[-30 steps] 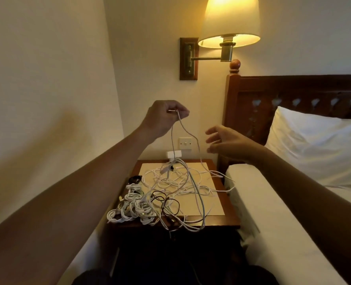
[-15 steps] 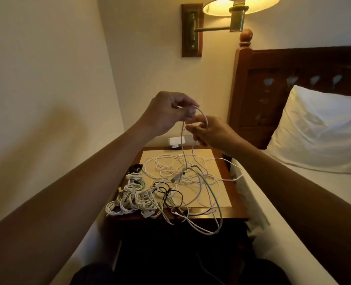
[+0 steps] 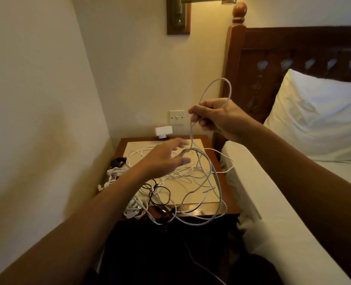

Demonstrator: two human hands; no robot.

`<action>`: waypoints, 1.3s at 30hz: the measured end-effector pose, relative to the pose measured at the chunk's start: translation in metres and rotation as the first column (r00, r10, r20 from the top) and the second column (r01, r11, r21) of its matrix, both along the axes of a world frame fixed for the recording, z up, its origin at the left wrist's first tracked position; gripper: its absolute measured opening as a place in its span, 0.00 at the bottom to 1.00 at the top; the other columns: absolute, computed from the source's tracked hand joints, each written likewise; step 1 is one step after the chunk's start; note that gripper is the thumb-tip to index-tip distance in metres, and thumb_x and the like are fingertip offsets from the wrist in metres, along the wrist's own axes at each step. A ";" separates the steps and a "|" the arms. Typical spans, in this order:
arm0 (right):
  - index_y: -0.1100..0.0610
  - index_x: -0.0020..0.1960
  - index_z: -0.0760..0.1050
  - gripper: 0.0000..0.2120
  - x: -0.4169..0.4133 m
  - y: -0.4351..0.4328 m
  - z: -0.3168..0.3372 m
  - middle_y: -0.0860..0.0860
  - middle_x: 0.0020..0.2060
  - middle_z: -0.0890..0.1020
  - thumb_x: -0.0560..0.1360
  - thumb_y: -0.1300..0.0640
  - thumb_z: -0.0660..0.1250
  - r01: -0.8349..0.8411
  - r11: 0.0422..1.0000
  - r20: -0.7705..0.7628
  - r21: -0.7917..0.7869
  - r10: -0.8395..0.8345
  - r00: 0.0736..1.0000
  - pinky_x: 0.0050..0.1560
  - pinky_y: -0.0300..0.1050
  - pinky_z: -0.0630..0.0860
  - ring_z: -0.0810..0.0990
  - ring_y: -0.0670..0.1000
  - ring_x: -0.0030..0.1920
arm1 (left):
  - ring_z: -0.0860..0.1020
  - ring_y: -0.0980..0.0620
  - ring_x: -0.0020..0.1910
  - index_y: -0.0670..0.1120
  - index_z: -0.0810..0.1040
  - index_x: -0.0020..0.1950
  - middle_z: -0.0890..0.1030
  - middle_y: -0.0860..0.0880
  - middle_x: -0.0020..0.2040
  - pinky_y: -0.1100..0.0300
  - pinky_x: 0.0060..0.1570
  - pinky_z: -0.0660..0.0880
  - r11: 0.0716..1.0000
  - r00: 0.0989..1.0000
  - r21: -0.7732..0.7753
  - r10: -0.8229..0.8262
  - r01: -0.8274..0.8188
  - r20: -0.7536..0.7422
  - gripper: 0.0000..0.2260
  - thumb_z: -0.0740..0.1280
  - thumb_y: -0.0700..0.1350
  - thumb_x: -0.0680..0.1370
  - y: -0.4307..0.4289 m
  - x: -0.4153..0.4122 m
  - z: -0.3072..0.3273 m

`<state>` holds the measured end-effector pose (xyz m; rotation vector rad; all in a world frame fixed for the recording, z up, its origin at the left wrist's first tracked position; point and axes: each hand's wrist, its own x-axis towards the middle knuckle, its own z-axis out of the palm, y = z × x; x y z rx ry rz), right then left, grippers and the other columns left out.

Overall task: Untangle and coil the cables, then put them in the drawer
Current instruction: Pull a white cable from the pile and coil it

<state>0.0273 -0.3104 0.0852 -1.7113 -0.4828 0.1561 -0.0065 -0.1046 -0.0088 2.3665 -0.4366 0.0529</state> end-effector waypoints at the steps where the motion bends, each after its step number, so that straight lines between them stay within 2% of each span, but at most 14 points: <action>1: 0.62 0.55 0.81 0.11 0.001 -0.001 0.002 0.52 0.39 0.84 0.84 0.57 0.63 -0.015 1.000 0.001 0.012 0.015 1.000 0.35 0.37 0.75 0.77 0.45 0.34 | 0.78 0.56 0.58 0.52 0.76 0.68 0.80 0.54 0.61 0.59 0.54 0.74 1.000 1.000 0.015 -0.022 0.022 0.000 0.15 0.69 0.49 0.81 -0.005 0.003 -0.009; 5: 0.59 0.51 0.80 0.15 0.009 -0.023 0.000 0.53 0.38 0.80 0.87 0.53 0.58 0.023 0.999 0.009 -0.025 -0.023 1.000 0.36 0.40 0.74 0.77 0.48 0.35 | 0.84 0.48 0.41 0.45 0.79 0.58 0.84 0.44 0.45 0.55 0.43 0.80 0.965 0.997 -0.259 0.014 -0.034 -0.077 0.07 0.63 0.43 0.85 0.000 0.019 -0.018; 7: 0.59 0.48 0.80 0.18 0.011 -0.033 -0.009 0.54 0.37 0.79 0.87 0.52 0.57 0.060 0.979 0.074 -0.193 -0.046 0.996 0.37 0.43 0.74 0.77 0.48 0.35 | 0.84 0.45 0.37 0.44 0.79 0.58 0.84 0.40 0.46 0.53 0.40 0.82 0.918 0.992 -0.381 0.076 -0.111 -0.105 0.07 0.63 0.43 0.85 0.005 0.027 -0.017; 10: 0.58 0.45 0.81 0.17 0.009 -0.033 -0.032 0.54 0.36 0.80 0.86 0.52 0.59 0.013 0.833 0.136 -0.553 0.074 0.988 0.38 0.46 0.75 0.78 0.49 0.35 | 0.85 0.42 0.37 0.43 0.79 0.58 0.83 0.34 0.46 0.53 0.37 0.83 0.810 0.974 -0.541 0.167 -0.225 -0.154 0.06 0.62 0.41 0.85 0.004 0.038 -0.019; 12: 0.59 0.45 0.81 0.18 0.007 -0.032 -0.044 0.53 0.35 0.80 0.86 0.52 0.59 -0.028 0.774 0.109 -0.633 0.124 0.986 0.38 0.46 0.75 0.78 0.50 0.35 | 0.84 0.40 0.37 0.42 0.79 0.57 0.82 0.34 0.46 0.53 0.37 0.83 0.771 0.946 -0.547 0.265 -0.325 -0.188 0.07 0.61 0.38 0.85 0.007 0.049 -0.023; 18: 0.60 0.44 0.76 0.18 0.008 -0.064 -0.036 0.52 0.30 0.75 0.88 0.55 0.55 0.127 0.964 0.064 -0.233 -0.115 0.991 0.33 0.41 0.71 0.74 0.48 0.29 | 0.83 0.46 0.37 0.43 0.76 0.63 0.81 0.40 0.48 0.51 0.42 0.84 0.667 0.785 -0.424 0.578 -0.612 -0.223 0.11 0.58 0.38 0.84 0.051 0.077 -0.047; 21: 0.58 0.45 0.78 0.18 0.006 -0.073 -0.025 0.53 0.31 0.77 0.88 0.54 0.55 0.220 0.971 0.106 -0.091 -0.210 0.972 0.33 0.39 0.75 0.76 0.49 0.31 | 0.82 0.46 0.50 0.46 0.66 0.77 0.78 0.43 0.63 0.50 0.49 0.81 0.700 0.778 -0.341 0.582 -0.628 -0.239 0.19 0.61 0.45 0.85 0.055 0.085 -0.042; 24: 0.57 0.46 0.79 0.17 0.002 -0.077 -0.009 0.51 0.32 0.78 0.87 0.53 0.56 0.289 0.957 0.180 0.016 -0.287 0.941 0.35 0.39 0.76 0.77 0.49 0.33 | 0.68 0.40 0.74 0.47 0.57 0.82 0.65 0.43 0.78 0.49 0.66 0.70 0.811 0.805 0.001 0.580 -0.584 -0.125 0.31 0.67 0.49 0.83 0.044 0.078 -0.033; 26: 0.56 0.47 0.79 0.17 -0.003 -0.076 0.000 0.50 0.32 0.79 0.87 0.53 0.56 0.290 0.957 0.219 0.021 -0.288 0.932 0.37 0.39 0.78 0.79 0.49 0.34 | 0.66 0.41 0.75 0.48 0.62 0.80 0.65 0.43 0.78 0.49 0.67 0.68 0.869 0.869 0.048 0.495 -0.493 -0.021 0.31 0.71 0.48 0.80 0.026 0.067 -0.022; 29: 0.57 0.48 0.80 0.16 -0.013 -0.065 0.010 0.50 0.33 0.80 0.87 0.54 0.57 0.232 0.971 0.299 -0.062 -0.203 0.932 0.38 0.39 0.79 0.80 0.48 0.36 | 0.70 0.47 0.72 0.51 0.70 0.75 0.71 0.47 0.74 0.53 0.62 0.70 0.965 0.972 -0.137 0.231 -0.223 0.044 0.26 0.73 0.48 0.78 -0.018 0.045 0.009; 32: 0.57 0.50 0.81 0.13 -0.026 -0.049 0.021 0.52 0.36 0.82 0.86 0.56 0.59 0.196 0.965 0.436 -0.172 -0.104 0.894 0.40 0.40 0.80 0.81 0.50 0.37 | 0.74 0.51 0.67 0.53 0.72 0.72 0.76 0.49 0.70 0.54 0.60 0.75 0.954 0.998 -0.299 -0.005 0.025 0.067 0.23 0.73 0.52 0.78 -0.061 0.024 0.046; 35: 0.59 0.52 0.82 0.12 -0.037 -0.042 0.036 0.56 0.39 0.83 0.86 0.56 0.61 0.170 0.956 0.537 -0.238 -0.016 0.843 0.40 0.42 0.81 0.83 0.53 0.38 | 0.79 0.60 0.49 0.50 0.77 0.66 0.82 0.53 0.53 0.67 0.44 0.73 0.985 0.982 -0.168 -0.015 0.047 0.187 0.16 0.72 0.50 0.79 -0.072 0.019 0.057; 37: 0.58 0.53 0.82 0.12 -0.042 -0.044 0.043 0.54 0.38 0.83 0.86 0.55 0.61 0.209 0.940 0.578 -0.271 -0.015 0.816 0.40 0.41 0.81 0.83 0.52 0.38 | 0.80 0.59 0.41 0.49 0.81 0.55 0.82 0.55 0.43 0.64 0.43 0.74 0.996 0.987 -0.093 0.001 0.014 0.162 0.05 0.71 0.47 0.81 -0.064 0.019 0.051; 39: 0.53 0.52 0.81 0.10 -0.043 -0.050 0.045 0.44 0.36 0.82 0.85 0.54 0.62 0.273 0.909 0.616 -0.315 -0.023 0.788 0.39 0.38 0.79 0.82 0.47 0.36 | 0.83 0.56 0.40 0.51 0.81 0.50 0.83 0.53 0.43 0.59 0.44 0.77 0.997 0.998 -0.077 0.006 -0.001 0.064 0.01 0.69 0.45 0.81 -0.048 0.017 0.040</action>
